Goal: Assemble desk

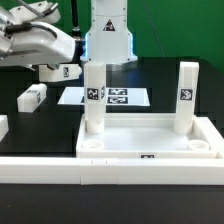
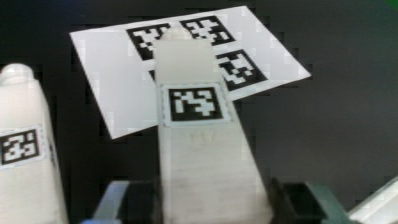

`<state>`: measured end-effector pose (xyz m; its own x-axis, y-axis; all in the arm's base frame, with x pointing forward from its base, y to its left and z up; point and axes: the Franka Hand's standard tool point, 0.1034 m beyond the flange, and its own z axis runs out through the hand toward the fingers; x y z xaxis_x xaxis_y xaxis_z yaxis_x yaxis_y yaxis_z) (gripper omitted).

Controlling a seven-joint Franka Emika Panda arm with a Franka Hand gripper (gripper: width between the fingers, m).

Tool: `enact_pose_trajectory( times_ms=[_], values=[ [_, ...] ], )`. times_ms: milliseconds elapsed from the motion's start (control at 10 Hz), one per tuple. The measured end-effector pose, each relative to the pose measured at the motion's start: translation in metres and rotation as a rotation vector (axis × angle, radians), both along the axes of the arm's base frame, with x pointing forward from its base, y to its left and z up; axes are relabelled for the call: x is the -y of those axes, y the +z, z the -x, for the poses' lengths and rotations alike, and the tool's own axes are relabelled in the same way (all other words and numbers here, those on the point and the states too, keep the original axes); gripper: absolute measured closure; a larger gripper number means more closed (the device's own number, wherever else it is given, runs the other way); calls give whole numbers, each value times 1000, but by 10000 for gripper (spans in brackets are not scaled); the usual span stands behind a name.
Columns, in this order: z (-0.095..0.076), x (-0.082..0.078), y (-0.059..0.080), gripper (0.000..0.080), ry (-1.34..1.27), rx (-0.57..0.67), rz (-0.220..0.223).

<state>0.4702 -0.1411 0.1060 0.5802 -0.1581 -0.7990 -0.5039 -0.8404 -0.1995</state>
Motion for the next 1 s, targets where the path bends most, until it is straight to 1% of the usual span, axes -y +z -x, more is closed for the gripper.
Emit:
enact_pose_trajectory(
  times_ms=[200, 300, 400, 500, 600, 700, 800, 900, 1000],
  values=[
    [-15, -5, 25, 515, 9, 43, 13],
    [-20, -6, 25, 515, 8, 59, 27],
    [-29, -3, 21, 515, 3, 131, 65],
    [-34, -2, 22, 515, -8, 210, 108],
    [-35, -2, 24, 515, -16, 271, 140],
    [-43, -3, 29, 515, -3, 328, 156],
    [-56, -4, 36, 515, 4, 415, 197],
    [-61, -11, 47, 515, 8, 460, 210],
    [-73, -17, 58, 515, 14, 533, 241]
  ],
)
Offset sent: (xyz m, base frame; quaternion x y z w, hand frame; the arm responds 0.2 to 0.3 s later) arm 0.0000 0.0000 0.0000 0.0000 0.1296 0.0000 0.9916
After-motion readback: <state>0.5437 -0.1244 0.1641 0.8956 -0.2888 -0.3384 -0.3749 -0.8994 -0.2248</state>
